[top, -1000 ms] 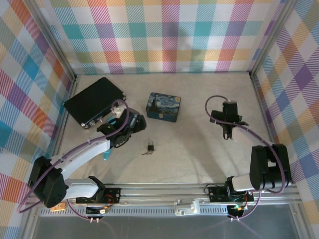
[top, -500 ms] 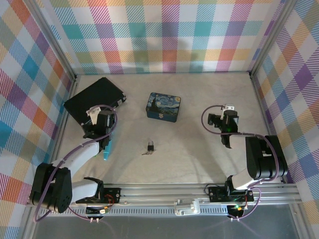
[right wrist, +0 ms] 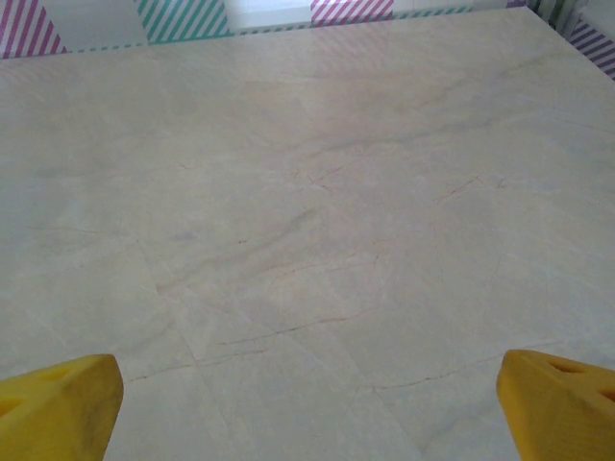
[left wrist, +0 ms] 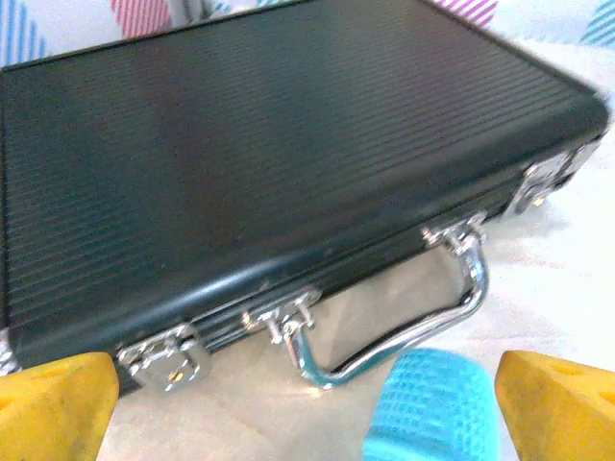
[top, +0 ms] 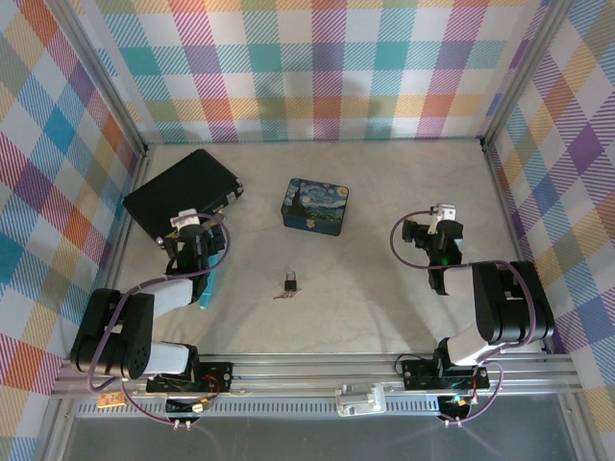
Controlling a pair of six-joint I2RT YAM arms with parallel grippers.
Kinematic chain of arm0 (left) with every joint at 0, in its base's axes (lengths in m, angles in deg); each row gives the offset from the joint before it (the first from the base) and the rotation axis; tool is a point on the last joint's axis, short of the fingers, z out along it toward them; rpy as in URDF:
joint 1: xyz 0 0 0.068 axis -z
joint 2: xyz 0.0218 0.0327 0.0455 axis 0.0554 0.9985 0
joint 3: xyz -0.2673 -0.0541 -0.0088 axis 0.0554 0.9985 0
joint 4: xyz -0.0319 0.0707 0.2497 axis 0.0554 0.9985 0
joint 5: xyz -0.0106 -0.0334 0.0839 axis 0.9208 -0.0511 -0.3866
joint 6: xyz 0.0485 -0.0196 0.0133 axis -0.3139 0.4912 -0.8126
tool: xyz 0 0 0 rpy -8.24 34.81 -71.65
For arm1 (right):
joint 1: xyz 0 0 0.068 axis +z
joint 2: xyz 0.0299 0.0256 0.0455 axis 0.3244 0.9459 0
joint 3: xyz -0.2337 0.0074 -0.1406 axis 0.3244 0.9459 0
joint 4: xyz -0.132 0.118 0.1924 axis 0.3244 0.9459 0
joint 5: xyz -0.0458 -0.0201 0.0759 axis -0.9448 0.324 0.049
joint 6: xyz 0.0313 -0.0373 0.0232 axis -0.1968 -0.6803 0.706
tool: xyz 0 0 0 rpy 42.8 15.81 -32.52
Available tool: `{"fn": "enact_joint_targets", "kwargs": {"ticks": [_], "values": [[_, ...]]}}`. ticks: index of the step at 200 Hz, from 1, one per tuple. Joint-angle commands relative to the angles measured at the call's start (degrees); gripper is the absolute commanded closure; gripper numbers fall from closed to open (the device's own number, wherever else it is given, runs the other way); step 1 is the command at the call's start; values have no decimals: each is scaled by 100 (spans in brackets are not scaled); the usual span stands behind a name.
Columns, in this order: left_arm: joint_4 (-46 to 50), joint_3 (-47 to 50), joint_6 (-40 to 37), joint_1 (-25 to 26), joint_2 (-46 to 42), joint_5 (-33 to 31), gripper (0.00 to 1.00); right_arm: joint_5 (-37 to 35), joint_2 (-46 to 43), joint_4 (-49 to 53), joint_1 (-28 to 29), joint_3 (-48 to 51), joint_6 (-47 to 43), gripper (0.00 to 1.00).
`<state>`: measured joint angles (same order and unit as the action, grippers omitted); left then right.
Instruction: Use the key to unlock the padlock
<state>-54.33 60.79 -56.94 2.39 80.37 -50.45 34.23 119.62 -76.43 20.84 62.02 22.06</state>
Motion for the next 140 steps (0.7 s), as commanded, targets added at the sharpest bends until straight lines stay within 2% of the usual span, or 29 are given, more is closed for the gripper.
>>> {"fn": "enact_joint_targets", "kwargs": {"ticks": [1,6,26,50,79,140], "values": [[-1852,445,50,-243,587,676,0,101,27,-263,-25,18,-15,1],[-2267,502,10,-315,823,830,0,109,23,-264,-24,18,-17,1],[-2236,385,-60,-318,1152,1086,0,111,28,-264,-28,17,-16,1],[-2035,286,-94,-276,1145,1029,0,120,28,-257,-24,9,-15,1],[-1344,-100,-312,-80,1185,923,0,119,23,-243,-25,5,-15,1],[-1361,-108,-333,-49,1199,878,0,120,28,-257,-25,9,-17,1]]}}
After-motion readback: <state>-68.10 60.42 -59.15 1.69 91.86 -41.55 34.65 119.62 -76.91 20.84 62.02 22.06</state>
